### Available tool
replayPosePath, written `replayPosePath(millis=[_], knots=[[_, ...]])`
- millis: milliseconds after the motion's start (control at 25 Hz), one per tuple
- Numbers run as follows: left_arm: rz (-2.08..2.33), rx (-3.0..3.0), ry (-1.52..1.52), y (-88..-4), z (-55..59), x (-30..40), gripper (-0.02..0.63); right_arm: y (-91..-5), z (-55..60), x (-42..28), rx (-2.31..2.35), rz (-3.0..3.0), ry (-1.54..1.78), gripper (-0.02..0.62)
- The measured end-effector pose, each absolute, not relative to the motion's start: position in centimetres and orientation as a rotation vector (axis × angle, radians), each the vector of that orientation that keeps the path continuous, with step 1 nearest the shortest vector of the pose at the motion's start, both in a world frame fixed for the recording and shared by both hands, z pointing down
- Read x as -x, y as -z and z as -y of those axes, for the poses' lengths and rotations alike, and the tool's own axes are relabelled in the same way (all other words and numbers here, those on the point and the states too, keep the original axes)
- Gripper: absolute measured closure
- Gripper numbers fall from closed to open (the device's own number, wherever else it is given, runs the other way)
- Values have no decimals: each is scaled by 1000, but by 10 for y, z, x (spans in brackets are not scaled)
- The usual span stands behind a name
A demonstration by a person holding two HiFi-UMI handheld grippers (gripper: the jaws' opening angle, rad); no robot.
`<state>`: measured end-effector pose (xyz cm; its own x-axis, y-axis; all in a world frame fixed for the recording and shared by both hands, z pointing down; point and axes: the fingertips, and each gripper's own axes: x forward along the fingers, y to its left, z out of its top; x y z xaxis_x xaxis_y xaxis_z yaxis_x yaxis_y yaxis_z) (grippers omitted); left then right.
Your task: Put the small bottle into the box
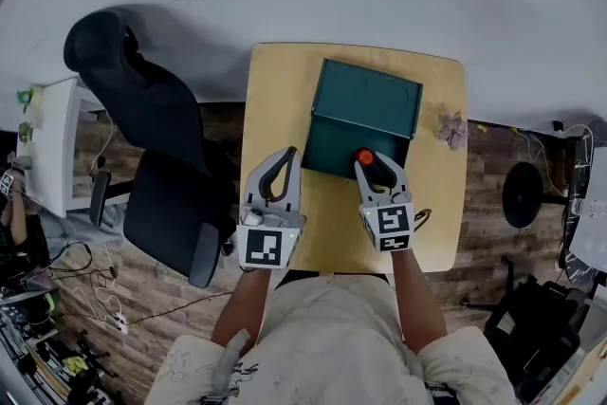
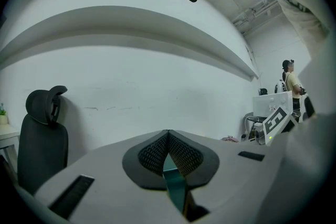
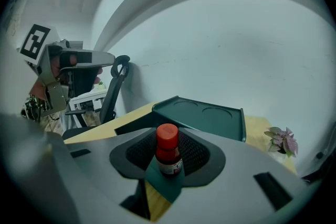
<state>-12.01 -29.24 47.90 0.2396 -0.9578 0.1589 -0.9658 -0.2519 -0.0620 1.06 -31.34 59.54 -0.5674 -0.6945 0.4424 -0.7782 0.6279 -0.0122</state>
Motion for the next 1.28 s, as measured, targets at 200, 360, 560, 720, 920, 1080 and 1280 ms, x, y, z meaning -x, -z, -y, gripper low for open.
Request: replayPosePath(millis=[200,360,560,720,920,1080,1280], knots=[[1885,-2441,-256,-479,291,117,598,-598,310,-11,-1176,2451,-262,456],[1887,-2443,-263,-479,291,118,599,-597,311,-11,-1181,2460,-257,456],[1891,-2441,-268,-478,290,119,598,-597,311,-10,-1185,2458,-280,443],[1897,-2440,-263,-476,289,121,599,-594,311,-10,-1193,2464,-283,345],[1903,-2449,-268,-474,288,120,599,-590,311,-11,-1185,2465,-270,334],[1907,-2455,-260,-471,287,121,599,-587,310,-12,-1196,2466,-269,333],[1908,-2461,-251,-467,286,121,598,-568,310,-14,-1228,2490,-260,331]])
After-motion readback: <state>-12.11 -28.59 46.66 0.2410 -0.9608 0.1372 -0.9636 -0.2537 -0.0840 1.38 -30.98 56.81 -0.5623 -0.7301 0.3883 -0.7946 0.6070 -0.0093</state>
